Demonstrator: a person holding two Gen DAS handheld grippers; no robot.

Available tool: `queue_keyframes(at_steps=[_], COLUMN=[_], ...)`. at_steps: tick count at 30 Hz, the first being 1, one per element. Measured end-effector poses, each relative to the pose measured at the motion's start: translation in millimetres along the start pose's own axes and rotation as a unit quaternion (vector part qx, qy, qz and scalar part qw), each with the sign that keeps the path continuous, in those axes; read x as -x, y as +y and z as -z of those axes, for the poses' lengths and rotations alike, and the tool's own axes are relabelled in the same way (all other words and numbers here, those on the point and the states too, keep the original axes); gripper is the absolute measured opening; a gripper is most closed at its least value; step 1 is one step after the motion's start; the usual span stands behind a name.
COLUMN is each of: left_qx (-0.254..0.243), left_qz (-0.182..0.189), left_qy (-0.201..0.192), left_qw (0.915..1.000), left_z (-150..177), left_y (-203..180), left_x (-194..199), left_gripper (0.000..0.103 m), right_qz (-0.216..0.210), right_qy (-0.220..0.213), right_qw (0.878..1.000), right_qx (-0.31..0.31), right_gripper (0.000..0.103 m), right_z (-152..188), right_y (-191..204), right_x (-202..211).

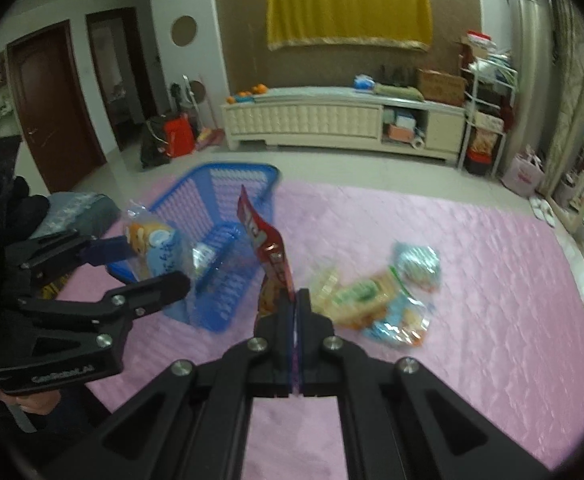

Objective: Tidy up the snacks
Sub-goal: 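Lower the bun bag and red snack bag into the basket and release both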

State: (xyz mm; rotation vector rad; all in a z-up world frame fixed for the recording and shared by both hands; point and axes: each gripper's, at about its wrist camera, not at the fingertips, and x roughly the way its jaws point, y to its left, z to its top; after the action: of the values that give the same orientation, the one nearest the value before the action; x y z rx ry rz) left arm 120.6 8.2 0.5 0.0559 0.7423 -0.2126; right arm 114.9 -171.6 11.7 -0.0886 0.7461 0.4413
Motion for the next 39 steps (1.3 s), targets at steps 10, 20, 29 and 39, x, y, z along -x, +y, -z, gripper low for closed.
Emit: queue_keyframes(at_steps=[10, 20, 29, 39], left_qx=[0.037, 0.075, 0.085, 0.097], left_qz=[-0.036, -0.028, 0.001, 0.023], left_qy=[-0.001, 0.055, 0.110, 0.139], left_qw=[0.9987, 0.9953, 0.9903, 0.9853], left_z=[-5, 3, 12, 17], left_y=[67, 100, 98, 87], left_x=[9, -31, -78, -91], left_gripper=[0.054, 0.054, 0.055, 0.070], right_qz=[-0.036, -0.039, -0.022, -0.022], right_qy=[0.003, 0.029, 0.045, 0.049], right_qw=[0.999, 0.999, 0.999, 0.998], right_qx=[0.026, 0.024, -0.006, -0.013], right_gripper=[0.003, 0.003, 0.003, 0.003], right_z=[-32, -41, -41, -37], right_y=[49, 60, 42, 38], right_x=[-37, -77, -98, -95])
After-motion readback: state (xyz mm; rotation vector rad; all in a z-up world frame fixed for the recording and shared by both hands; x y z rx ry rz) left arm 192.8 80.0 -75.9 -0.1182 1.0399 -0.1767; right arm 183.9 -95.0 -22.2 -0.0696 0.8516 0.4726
